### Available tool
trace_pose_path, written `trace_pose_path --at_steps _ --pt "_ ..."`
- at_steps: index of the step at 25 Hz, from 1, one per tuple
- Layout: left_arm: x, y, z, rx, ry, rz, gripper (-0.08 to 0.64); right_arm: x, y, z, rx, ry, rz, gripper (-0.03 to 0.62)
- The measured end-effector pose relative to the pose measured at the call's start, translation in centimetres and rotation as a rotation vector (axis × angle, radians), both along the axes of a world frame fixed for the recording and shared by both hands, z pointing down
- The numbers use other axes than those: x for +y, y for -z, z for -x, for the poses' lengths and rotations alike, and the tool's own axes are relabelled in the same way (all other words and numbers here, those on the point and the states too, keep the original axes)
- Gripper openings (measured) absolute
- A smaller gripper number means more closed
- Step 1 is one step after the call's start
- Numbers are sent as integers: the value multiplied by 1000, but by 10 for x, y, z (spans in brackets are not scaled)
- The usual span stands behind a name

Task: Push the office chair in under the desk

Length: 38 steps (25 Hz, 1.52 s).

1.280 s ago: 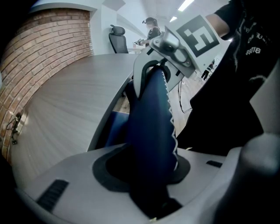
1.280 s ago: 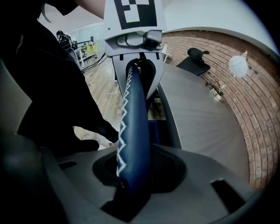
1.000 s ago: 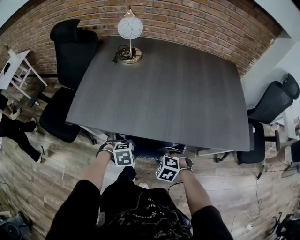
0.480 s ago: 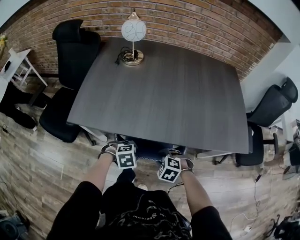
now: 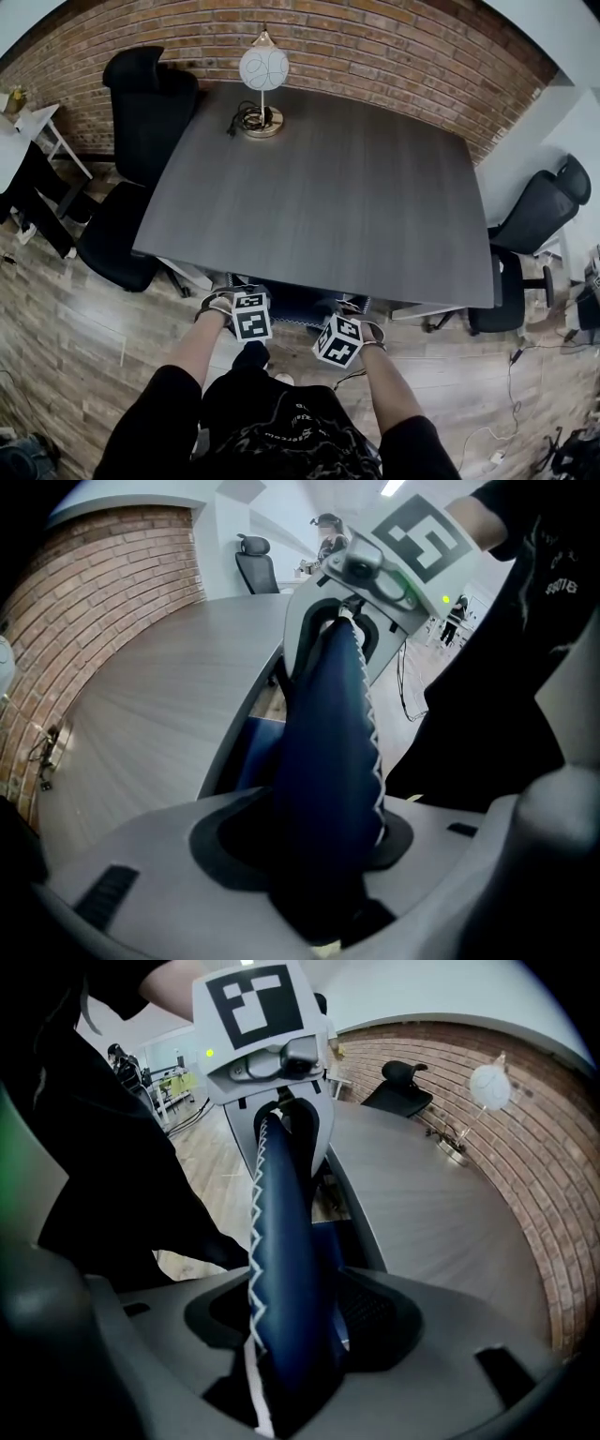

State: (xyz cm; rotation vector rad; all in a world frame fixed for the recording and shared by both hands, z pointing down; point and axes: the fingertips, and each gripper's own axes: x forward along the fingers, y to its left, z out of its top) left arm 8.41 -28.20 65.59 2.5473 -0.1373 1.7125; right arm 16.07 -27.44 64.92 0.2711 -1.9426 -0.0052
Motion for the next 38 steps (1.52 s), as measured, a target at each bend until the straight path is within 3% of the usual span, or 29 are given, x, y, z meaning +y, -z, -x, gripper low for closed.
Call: trace_pose_path --at_steps 8,15,25,34,38 --pt "-1 13 -7 3 -16 -54 215 4 18 8 -67 -1 -14 238" --pt "2 34 -5 67 52 -102 218 3 45 13 -213 -116 -90 239" --pt "2 91 -6 342 326 -199 216 5 81 7 -317 -234 -203 239" --pt "8 130 -1 581 586 -275 216 6 119 -9 -504 -488 -287 239" --pt "8 155 11 699 682 -330 216 3 148 -16 -600 -582 -368 239"
